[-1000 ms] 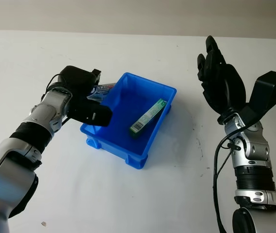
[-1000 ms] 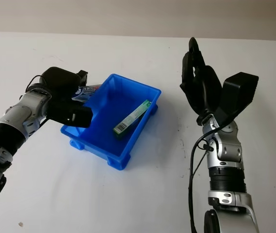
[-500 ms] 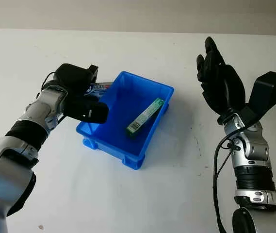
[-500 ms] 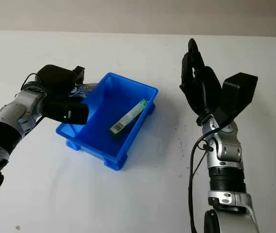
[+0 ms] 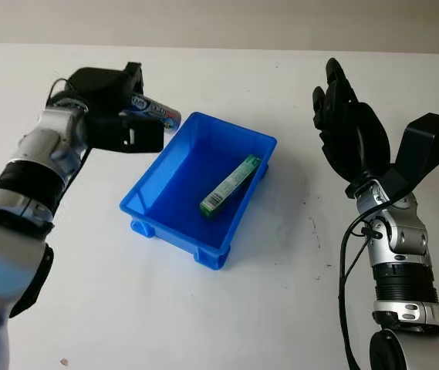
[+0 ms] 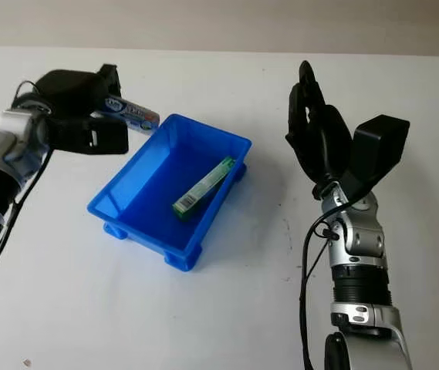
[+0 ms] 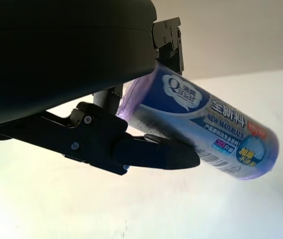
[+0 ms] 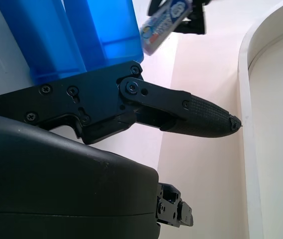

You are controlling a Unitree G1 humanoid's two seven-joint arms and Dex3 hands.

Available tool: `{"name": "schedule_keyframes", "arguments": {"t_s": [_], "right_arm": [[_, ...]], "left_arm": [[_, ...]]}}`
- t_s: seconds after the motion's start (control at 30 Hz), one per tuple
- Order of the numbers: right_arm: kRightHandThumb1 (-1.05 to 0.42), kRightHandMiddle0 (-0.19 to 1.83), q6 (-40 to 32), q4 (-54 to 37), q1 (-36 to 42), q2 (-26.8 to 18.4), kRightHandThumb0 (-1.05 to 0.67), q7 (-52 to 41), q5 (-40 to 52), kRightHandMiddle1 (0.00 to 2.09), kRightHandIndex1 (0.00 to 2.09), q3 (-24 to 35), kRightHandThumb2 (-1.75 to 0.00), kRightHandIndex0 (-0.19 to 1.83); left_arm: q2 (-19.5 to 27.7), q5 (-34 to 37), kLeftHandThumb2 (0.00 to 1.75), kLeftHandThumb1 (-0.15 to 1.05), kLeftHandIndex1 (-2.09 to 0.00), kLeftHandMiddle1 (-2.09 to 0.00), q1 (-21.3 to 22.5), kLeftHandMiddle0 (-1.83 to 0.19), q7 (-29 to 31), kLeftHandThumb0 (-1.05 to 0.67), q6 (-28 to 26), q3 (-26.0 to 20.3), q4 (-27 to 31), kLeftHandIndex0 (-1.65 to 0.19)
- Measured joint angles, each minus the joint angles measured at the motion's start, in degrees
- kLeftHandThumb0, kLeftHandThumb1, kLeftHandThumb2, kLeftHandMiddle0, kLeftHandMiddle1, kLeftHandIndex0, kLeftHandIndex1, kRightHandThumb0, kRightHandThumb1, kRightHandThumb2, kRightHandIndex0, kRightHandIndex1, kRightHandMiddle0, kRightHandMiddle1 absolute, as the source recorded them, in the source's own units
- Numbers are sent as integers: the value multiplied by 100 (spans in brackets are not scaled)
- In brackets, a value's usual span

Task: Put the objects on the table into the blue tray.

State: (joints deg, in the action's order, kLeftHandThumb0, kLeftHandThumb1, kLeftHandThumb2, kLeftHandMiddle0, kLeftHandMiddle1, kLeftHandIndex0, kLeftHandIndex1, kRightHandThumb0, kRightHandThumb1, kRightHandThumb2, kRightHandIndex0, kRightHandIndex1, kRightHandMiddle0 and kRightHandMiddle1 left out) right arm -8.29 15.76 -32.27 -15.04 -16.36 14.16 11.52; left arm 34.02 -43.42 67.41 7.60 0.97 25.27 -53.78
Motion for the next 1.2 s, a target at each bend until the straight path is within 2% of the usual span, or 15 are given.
{"name": "schedule_keyframes", "arguments": {"t_s": [0.03, 0.07, 0.13, 0.2, 0.27, 0.3, 0.43, 0.6, 0.7, 0.77, 0.9, 0.97, 1.07, 1.17, 1.2], "right_arm": [[-105, -19, 0, 0, -1, 0, -73, 1, -3, 0, 0, -2, -67, -19], [-105, -19, 0, 0, -1, 0, -73, 2, -6, 0, 0, -7, -67, -19], [-105, -19, 0, 0, -3, 0, -73, 6, -11, 0, 0, -12, -67, -19], [-105, -19, 0, 0, -5, 0, -73, 6, -10, 0, 0, -13, -67, -19], [-105, -19, -1, 0, -6, -1, -73, 7, -10, 0, 0, -10, -68, -19], [-105, -19, -1, 0, -7, 0, -72, 7, -10, 0, 0, -11, -68, -19], [-105, -19, 0, 1, -19, 0, -72, 6, -11, 0, 0, -15, -68, -19], [-105, -19, -1, 1, -31, 0, -72, 3, -10, 0, 0, -22, -68, -19], [-105, -19, 0, 3, -34, 0, -72, -12, -8, 0, 0, -22, -68, -19], [-105, -19, 0, 7, -35, -1, -73, -20, -7, 0, 0, -21, -67, -19], [-105, -19, 0, 9, -35, -1, -72, -15, -14, 0, 0, -25, -68, -19], [-105, -19, 0, 10, -37, 0, -72, -13, -15, 0, 0, -29, -68, -19], [-105, -19, 0, 17, -40, 0, -72, -13, -15, 0, 0, -38, -68, -19], [-105, -19, 1, 27, -42, 0, -72, -17, -14, 0, 0, -41, -68, -19], [-105, -19, 1, 30, -42, 0, -72, -20, -12, 0, 0, -41, -68, -19]], "left_arm": [[17, 71, 39, 105, -164, -201, 37, -11, 48, -35, 12, -62, 0, 3], [33, 169, 39, 105, -157, -205, 66, -6, 97, -35, 21, -129, 0, 0], [61, 306, 38, 105, -192, -209, 88, -10, 137, -35, 49, -236, 5, -1], [74, 372, 38, 105, -206, -209, 89, -26, 131, -35, 65, -320, 49, -4], [128, 418, 38, 105, -208, -209, 88, -31, 125, -34, 45, -392, 152, 6], [154, 429, 39, 105, -209, -209, 88, -40, 123, -34, 12, -428, 258, 2], [218, 619, 40, 105, -201, -209, 64, -29, 172, -36, -59, -686, 923, 14], [318, 698, 42, 105, -209, -209, -22, -63, 435, -37, -256, -854, 1889, -21], [351, 822, 41, 105, -209, -209, -245, -74, 569, -36, -175, -967, 2397, -14], [380, 860, 41, 105, -187, -209, -431, -71, 630, -36, -86, -1003, 2734, -16], [403, 892, 40, 105, -185, -209, -704, -70, 741, -38, -109, -1098, 3362, -15], [409, 891, 43, 105, -201, -209, -839, -72, 841, -40, -195, -1157, 3728, -12], [420, 896, 44, 105, -208, -209, -1020, -72, 1098, -41, -381, -1243, 4330, -21], [489, 879, 42, 105, -209, -209, -1148, -66, 1313, -40, -358, -1287, 4774, -22], [552, 837, 41, 105, -196, -209, -1199, -51, 1379, -41, -325, -1287, 4874, -10]]}}
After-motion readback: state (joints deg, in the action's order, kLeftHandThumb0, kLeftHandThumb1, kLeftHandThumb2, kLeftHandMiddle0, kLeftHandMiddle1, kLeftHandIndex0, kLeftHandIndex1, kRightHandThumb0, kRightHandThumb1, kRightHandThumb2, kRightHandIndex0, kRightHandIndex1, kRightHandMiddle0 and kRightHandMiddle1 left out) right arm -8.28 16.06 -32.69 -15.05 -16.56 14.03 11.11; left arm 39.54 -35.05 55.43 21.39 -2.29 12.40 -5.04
